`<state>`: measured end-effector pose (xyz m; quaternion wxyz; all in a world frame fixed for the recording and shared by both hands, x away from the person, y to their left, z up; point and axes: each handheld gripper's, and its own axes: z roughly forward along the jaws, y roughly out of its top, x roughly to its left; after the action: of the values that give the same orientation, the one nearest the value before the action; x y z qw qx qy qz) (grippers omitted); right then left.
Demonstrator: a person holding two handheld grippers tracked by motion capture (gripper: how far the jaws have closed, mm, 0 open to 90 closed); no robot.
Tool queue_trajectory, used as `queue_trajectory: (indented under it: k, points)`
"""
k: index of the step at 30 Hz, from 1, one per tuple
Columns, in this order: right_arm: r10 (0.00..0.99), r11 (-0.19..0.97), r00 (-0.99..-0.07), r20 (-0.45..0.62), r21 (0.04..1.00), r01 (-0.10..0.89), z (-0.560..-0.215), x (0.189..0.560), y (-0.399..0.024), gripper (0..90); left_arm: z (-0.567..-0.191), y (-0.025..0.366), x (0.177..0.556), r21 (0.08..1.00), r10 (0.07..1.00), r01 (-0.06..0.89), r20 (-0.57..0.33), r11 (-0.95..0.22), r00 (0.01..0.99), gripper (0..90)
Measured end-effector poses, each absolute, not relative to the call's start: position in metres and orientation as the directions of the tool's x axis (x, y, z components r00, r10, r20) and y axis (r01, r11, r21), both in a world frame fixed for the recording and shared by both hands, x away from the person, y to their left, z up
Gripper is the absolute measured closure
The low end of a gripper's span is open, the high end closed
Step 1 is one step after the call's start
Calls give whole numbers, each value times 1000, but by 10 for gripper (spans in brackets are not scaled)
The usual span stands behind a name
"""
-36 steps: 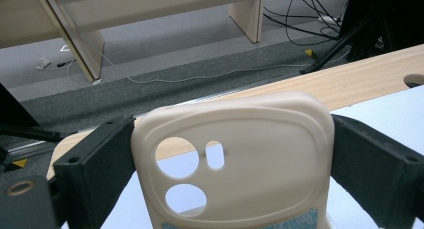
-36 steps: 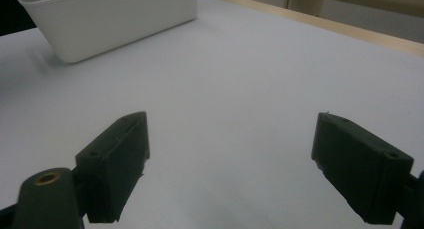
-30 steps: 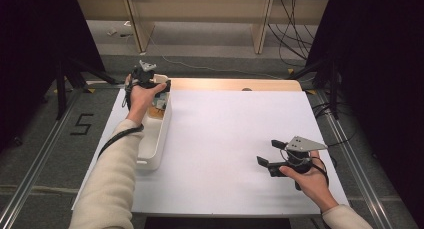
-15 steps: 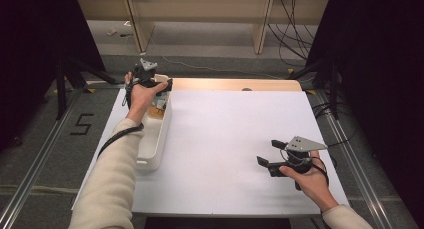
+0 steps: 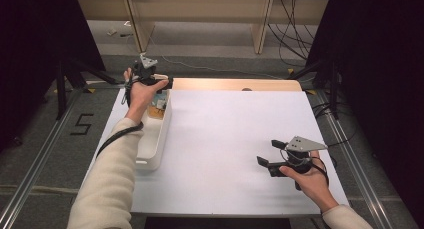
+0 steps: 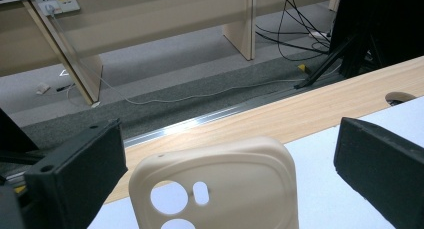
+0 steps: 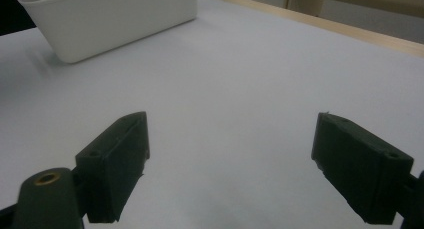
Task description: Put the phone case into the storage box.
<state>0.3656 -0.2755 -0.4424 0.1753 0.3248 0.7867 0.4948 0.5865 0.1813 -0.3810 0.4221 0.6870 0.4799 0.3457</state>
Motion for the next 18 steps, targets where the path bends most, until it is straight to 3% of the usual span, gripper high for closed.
queue_trajectory:
  k: [18]
  points:
    - [688, 299, -724, 44, 892, 339, -442, 366, -276, 162, -372, 182, 574, 915, 948, 360, 67, -184, 312, 14]
